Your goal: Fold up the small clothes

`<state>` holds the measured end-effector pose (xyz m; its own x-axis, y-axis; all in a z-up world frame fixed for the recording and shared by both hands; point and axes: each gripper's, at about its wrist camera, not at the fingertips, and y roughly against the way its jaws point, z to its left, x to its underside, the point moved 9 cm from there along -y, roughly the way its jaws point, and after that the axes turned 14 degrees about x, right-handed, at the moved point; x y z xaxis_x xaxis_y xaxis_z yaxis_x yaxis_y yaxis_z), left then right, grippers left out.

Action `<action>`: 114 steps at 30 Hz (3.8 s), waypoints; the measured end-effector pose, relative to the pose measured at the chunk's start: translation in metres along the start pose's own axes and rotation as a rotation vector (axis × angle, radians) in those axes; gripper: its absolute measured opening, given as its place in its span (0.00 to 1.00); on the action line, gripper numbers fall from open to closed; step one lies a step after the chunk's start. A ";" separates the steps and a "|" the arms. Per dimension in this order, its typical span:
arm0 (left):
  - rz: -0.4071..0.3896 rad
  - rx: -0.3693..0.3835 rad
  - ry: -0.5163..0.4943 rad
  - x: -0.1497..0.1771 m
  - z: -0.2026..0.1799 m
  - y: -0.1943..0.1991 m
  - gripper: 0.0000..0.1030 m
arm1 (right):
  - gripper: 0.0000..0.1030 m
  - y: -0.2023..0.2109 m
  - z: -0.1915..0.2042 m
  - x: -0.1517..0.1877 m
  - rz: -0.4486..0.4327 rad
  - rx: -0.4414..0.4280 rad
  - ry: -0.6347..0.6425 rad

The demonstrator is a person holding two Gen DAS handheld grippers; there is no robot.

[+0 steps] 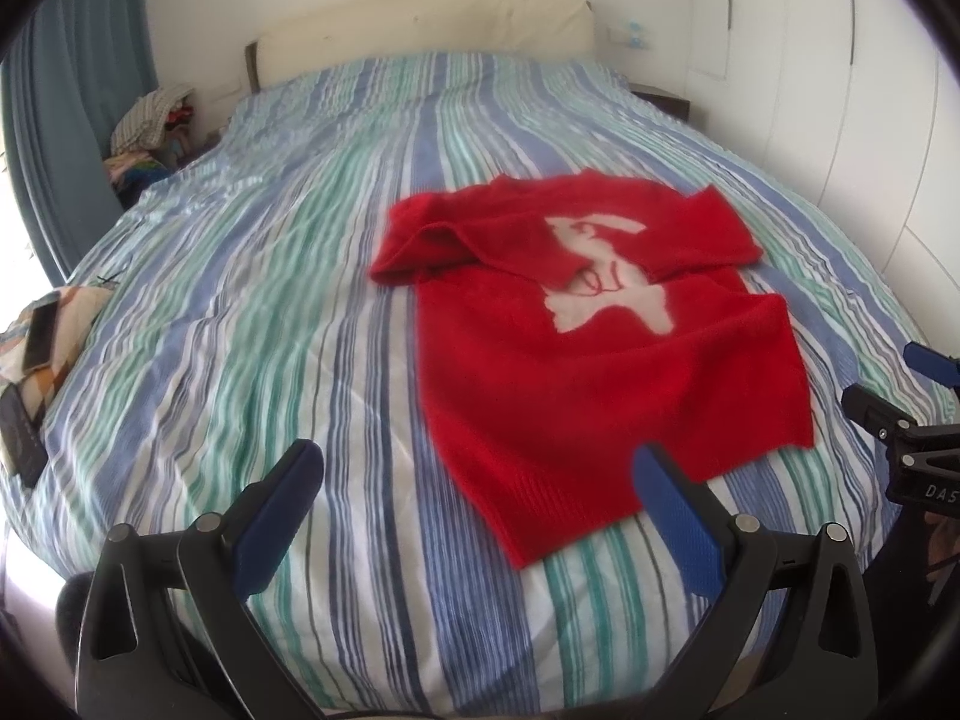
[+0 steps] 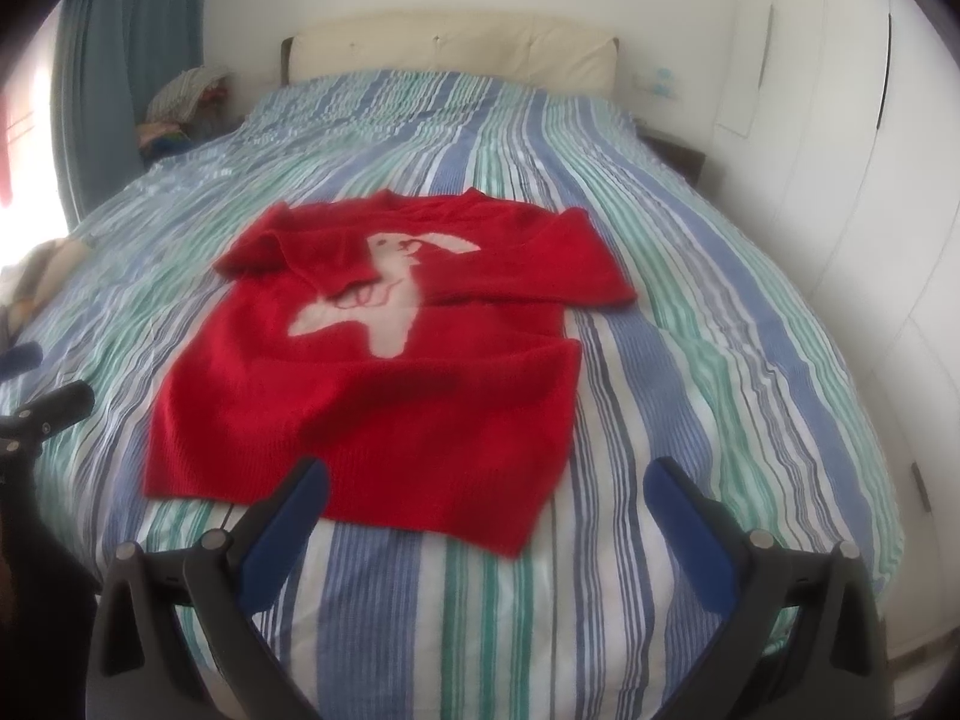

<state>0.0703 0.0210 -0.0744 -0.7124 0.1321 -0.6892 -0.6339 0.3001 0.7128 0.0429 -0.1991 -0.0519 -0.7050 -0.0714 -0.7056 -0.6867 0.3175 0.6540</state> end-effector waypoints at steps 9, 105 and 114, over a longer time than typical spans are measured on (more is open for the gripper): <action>0.012 0.005 0.013 0.002 0.000 -0.002 1.00 | 1.00 0.000 0.002 0.001 0.001 -0.003 0.002; 0.335 0.075 0.040 0.090 0.023 -0.078 0.22 | 0.14 -0.098 -0.020 0.098 0.442 -0.266 -0.021; 0.343 0.013 0.005 0.094 0.056 -0.042 0.77 | 0.33 -0.080 -0.068 0.073 0.440 -0.153 0.109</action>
<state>0.0466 0.0738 -0.1760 -0.8850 0.2225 -0.4089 -0.3532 0.2512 0.9012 0.0343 -0.2945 -0.1374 -0.9434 -0.0630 -0.3255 -0.3315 0.1977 0.9225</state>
